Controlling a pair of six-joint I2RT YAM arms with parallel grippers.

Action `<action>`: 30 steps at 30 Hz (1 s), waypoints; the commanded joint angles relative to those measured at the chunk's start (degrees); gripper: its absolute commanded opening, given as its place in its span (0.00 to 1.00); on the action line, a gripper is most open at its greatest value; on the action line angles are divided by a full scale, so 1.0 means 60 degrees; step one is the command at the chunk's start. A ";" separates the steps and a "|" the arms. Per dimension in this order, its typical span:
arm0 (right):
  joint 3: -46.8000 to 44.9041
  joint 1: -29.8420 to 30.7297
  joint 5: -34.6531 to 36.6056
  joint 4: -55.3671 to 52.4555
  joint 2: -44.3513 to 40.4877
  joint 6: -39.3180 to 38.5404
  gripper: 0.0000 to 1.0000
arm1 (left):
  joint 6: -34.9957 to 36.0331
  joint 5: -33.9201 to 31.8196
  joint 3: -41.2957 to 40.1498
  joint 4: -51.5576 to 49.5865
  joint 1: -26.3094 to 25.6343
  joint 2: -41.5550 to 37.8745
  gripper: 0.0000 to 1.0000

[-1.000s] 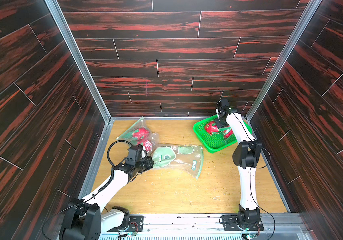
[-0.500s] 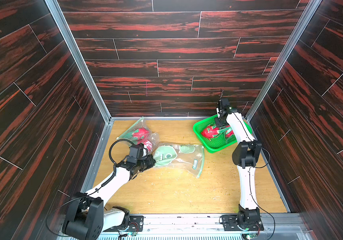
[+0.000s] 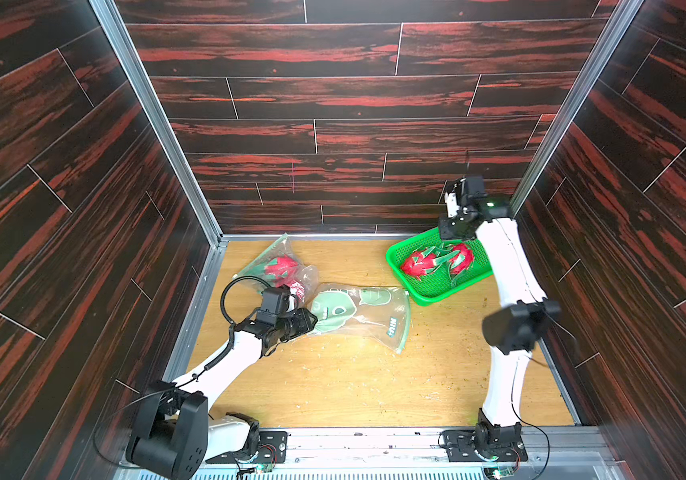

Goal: Open the zip-top bag and take out the dragon fruit
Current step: Place the dragon fruit in the basket, then pick up the zipper food storage bag at the center of the board.

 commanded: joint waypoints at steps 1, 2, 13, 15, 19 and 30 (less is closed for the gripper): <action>-0.1543 0.0326 -0.1093 0.0638 -0.1274 0.0569 0.46 | 0.0420 -0.0764 0.0556 -0.1221 -0.0036 -0.0854 0.59; -0.2018 0.0368 -0.1396 0.0887 -0.1696 0.0704 0.46 | 0.0517 -0.0933 0.0655 -0.1457 -0.0047 -0.1047 0.62; -0.7835 0.0739 -0.5166 0.4567 -0.5906 0.2815 0.48 | 0.1105 -0.3784 0.1813 -0.3194 0.0078 -0.2761 0.90; -0.8457 0.0835 -0.5894 0.5198 -0.6249 0.3180 0.49 | 0.1053 -0.4236 0.1974 -0.3243 0.0118 -0.2752 0.94; -0.9347 0.1258 -0.6482 0.6224 -0.6585 0.3743 0.49 | 0.0951 -0.5261 0.2115 -0.3150 0.0276 -0.2421 0.94; -0.9948 0.1883 -0.7115 0.7593 -0.5880 0.4156 0.49 | -0.0460 -0.4561 0.2192 -0.0652 0.2781 -0.0017 0.93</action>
